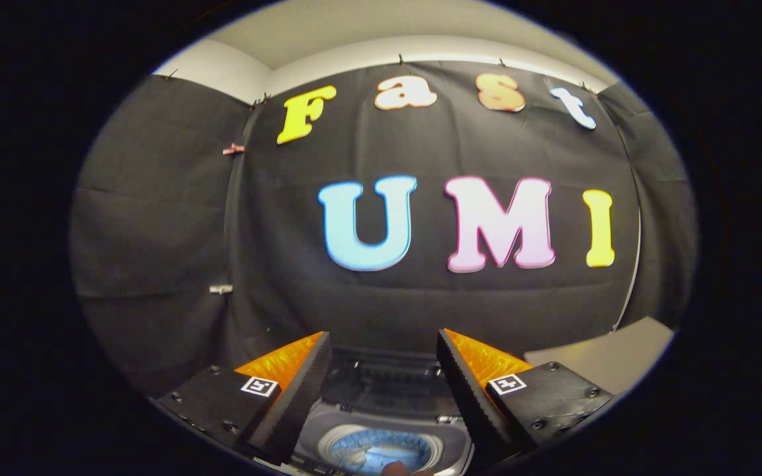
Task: Put the clothes into the washing machine and then close the washing machine lid.
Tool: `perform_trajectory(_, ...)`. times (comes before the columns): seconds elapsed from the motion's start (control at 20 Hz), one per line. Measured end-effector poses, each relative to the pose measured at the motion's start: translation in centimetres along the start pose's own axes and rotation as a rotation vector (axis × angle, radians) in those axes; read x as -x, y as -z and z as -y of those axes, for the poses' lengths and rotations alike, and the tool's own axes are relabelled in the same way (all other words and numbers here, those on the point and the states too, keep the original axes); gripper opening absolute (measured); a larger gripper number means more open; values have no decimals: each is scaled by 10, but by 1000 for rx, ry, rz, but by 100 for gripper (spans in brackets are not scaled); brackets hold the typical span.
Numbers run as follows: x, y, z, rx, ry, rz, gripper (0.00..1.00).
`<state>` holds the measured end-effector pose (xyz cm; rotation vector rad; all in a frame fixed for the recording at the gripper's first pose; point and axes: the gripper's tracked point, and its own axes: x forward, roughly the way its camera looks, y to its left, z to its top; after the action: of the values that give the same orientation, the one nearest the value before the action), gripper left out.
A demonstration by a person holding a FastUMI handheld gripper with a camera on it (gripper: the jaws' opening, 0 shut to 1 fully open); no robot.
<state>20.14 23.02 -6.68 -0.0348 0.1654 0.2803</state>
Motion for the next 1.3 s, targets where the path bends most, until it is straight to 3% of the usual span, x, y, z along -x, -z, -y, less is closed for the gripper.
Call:
perform_trajectory(0.2, -28, -41, 10, 51, 30, 20, 99)
perform_trajectory(0.45, -79, -37, 10, 59, 43, -44, 99)
perform_trajectory(0.65, -126, -12, 17, 61, 73, -117, 100)
perform_trajectory(0.95, -187, 71, 24, 64, 107, -285, 100)
perform_trajectory(1.3, -218, 154, 32, 63, 140, -405, 100)
